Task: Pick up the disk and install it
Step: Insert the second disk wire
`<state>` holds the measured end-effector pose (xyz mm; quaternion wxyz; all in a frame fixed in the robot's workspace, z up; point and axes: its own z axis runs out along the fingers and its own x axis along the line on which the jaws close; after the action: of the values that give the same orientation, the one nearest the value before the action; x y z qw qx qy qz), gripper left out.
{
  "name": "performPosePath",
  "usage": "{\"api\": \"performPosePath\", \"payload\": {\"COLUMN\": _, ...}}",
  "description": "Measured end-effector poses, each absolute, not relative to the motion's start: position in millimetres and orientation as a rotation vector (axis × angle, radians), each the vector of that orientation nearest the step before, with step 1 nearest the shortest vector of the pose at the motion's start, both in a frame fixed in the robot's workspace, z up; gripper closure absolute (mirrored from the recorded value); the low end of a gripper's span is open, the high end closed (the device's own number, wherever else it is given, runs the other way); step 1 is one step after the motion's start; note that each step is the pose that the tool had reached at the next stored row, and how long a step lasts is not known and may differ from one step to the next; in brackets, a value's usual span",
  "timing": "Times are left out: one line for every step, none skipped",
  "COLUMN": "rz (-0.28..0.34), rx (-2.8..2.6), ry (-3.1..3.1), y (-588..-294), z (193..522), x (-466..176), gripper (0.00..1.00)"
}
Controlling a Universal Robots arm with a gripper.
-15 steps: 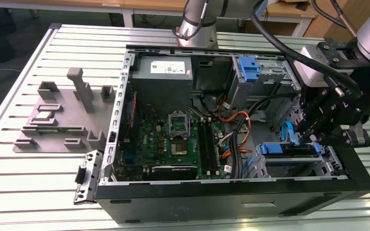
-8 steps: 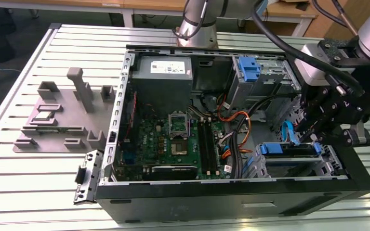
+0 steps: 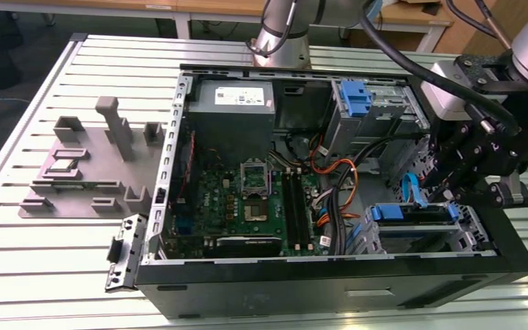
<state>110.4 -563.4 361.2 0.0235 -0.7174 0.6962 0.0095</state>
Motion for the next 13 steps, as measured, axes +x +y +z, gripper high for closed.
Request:
{"api": "performPosePath", "payload": {"rz": 0.029, "rx": -2.221, "ry": 2.155, "y": -563.3, "z": 361.2, "x": 111.1, "gripper": 0.71}}
{"api": "performPosePath", "payload": {"rz": 0.03, "rx": -2.221, "ry": 2.155, "y": -563.2, "z": 361.2, "x": 112.1, "gripper": 0.71}}
{"api": "performPosePath", "payload": {"rz": 0.03, "rx": -2.22, "ry": 2.155, "y": -563.1, "z": 361.1, "x": 113.3, "gripper": 0.71}}
{"api": "performPosePath", "payload": {"rz": 0.03, "rx": -2.22, "ry": 2.155, "y": -563.0, "z": 361.0, "x": 114.6, "gripper": 0.71}}
{"api": "performPosePath", "payload": {"rz": 0.03, "rx": -2.22, "ry": 2.155, "y": -562.9, "z": 361.0, "x": 116.0, "gripper": 0.71}}
{"api": "performPosePath", "payload": {"rz": 0.03, "rx": -2.22, "ry": 2.155, "y": -562.8, "z": 360.9, "x": 117.4, "gripper": 0.71}}
{"api": "performPosePath", "payload": {"rz": 0.03, "rx": -2.22, "ry": 2.155, "y": -562.6, "z": 360.8, "x": 118.7, "gripper": 0.71}}
{"api": "performPosePath", "payload": {"rz": 0.03, "rx": -2.22, "ry": 2.155, "y": -562.4, "z": 360.7, "x": 120.0, "gripper": 0.71}}
{"api": "performPosePath", "payload": {"rz": 0.03, "rx": -2.22, "ry": 2.155, "y": -562.0, "z": 360.6, "x": 121.3, "gripper": 0.71}}
{"api": "performPosePath", "payload": {"rz": 0.03, "rx": -2.22, "ry": 2.155, "y": -561.5, "z": 360.4, "x": 122.7, "gripper": 0.71}}
{"api": "performPosePath", "payload": {"rz": 0.03, "rx": -2.22, "ry": 2.155, "y": -561.0, "z": 360.2, "x": 124.2, "gripper": 0.71}}
{"api": "performPosePath", "payload": {"rz": 0.03, "rx": -2.22, "ry": 2.155, "y": -560.4, "z": 360.0, "x": 125.6, "gripper": 0.71}}
{"api": "performPosePath", "payload": {"rz": 0.03, "rx": -2.22, "ry": 2.155, "y": -559.7, "z": 359.8, "x": 127.1, "gripper": 0.71}}
